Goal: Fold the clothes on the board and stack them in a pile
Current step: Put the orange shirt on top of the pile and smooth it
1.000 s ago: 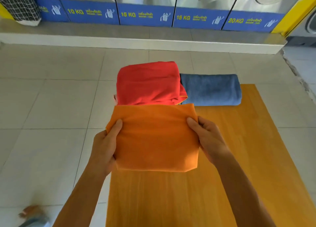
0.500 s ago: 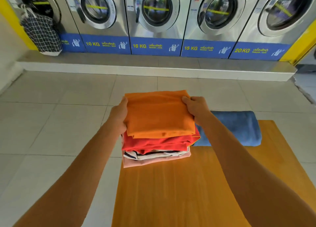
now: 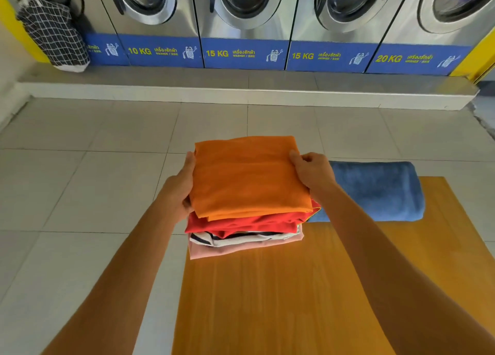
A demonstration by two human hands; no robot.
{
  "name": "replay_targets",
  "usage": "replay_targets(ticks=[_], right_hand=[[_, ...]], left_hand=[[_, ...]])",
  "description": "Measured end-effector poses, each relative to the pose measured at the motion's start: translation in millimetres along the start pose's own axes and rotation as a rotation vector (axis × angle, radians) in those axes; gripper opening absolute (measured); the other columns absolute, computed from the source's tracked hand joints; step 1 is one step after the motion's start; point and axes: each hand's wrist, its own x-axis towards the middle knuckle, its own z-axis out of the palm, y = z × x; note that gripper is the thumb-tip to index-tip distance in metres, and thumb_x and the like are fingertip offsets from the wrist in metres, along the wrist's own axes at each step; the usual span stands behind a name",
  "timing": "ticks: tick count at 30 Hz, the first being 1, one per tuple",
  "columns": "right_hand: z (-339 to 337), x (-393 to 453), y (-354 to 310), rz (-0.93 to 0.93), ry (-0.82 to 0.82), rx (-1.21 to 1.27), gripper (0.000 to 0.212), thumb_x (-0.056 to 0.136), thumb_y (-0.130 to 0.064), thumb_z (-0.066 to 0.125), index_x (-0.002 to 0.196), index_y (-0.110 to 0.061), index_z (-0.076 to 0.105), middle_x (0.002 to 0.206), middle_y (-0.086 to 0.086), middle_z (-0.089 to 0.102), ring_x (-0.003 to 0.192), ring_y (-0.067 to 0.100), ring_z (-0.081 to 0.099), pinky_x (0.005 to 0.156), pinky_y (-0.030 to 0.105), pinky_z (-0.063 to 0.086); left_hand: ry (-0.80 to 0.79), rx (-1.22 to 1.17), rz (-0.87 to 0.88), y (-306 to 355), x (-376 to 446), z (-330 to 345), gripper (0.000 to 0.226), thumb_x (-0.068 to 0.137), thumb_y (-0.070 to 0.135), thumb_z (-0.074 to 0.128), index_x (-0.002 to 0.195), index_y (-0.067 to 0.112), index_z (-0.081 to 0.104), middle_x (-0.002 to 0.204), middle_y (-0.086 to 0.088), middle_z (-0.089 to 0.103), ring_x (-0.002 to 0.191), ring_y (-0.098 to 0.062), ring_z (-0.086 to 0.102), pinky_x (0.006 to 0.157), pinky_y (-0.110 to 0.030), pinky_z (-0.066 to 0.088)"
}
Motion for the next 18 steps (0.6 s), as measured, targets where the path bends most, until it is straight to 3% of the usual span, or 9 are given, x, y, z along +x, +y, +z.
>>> replay_targets(ticks=[2,6,8,10,14,18], right_hand=[[-11.2,-14.4,0.4,-0.011,0.037,-0.028,0.038,0.096,-0.055,0.055,0.089,-0.018,0.063,0.081,-0.003,0.062,0.079,0.017,0.059,0.065,0.030,0.046],[-28.3,-48.1,23.1,0.036,0.034,-0.001,0.040,0.089,-0.059,0.062,0.102,-0.021,0.066,0.093,-0.003,0.067,0.085,0.023,0.071,0.073,0.044,0.062],[-29.0,-64.2,30.2,0.078,-0.040,0.033,0.039,0.092,-0.056,0.062,0.102,-0.018,0.064,0.086,0.001,0.071,0.070,0.019,0.074,0.059,0.036,0.061],[-27.8,-74.3,30.0,0.075,-0.086,0.059,0.037,0.094,-0.051,0.062,0.098,-0.015,0.064,0.074,0.004,0.071,0.056,0.013,0.070,0.048,0.028,0.054],[-31.6,-78.4,22.5,0.025,-0.075,0.148,0.035,0.094,-0.042,0.067,0.086,-0.008,0.065,0.051,0.002,0.059,0.040,0.010,0.056,0.046,0.026,0.050],[-32.2,-77.0,30.4,0.014,-0.038,0.026,0.036,0.090,-0.042,0.072,0.082,-0.007,0.065,0.066,0.004,0.063,0.060,0.019,0.060,0.057,0.034,0.054]], left_hand=[[0.009,0.015,0.056,-7.9,-12.0,-10.8,0.080,0.069,0.073,0.060,0.126,0.017,0.053,0.118,-0.009,0.066,0.104,-0.033,0.066,0.087,-0.054,0.055],[0.164,0.074,0.272,-38.6,-43.0,-28.0,0.039,0.084,0.053,0.063,0.107,0.022,0.063,0.097,0.000,0.072,0.084,-0.022,0.075,0.075,-0.042,0.062],[0.178,0.108,0.367,-51.1,-53.6,-28.0,0.039,0.082,0.050,0.067,0.110,0.023,0.061,0.094,0.005,0.072,0.076,-0.015,0.076,0.071,-0.037,0.062],[0.122,0.191,0.408,-58.4,-58.5,-20.7,0.032,0.081,0.050,0.068,0.101,0.025,0.064,0.091,0.005,0.073,0.076,-0.013,0.076,0.072,-0.034,0.062],[0.111,0.224,0.407,-55.0,-57.6,-5.6,0.019,0.082,0.044,0.071,0.087,0.027,0.062,0.090,0.001,0.071,0.080,-0.016,0.070,0.076,-0.036,0.061],[0.176,0.062,0.336,-51.0,-56.6,-16.4,0.025,0.081,0.041,0.073,0.090,0.018,0.066,0.078,-0.004,0.067,0.075,-0.019,0.067,0.076,-0.037,0.059]])
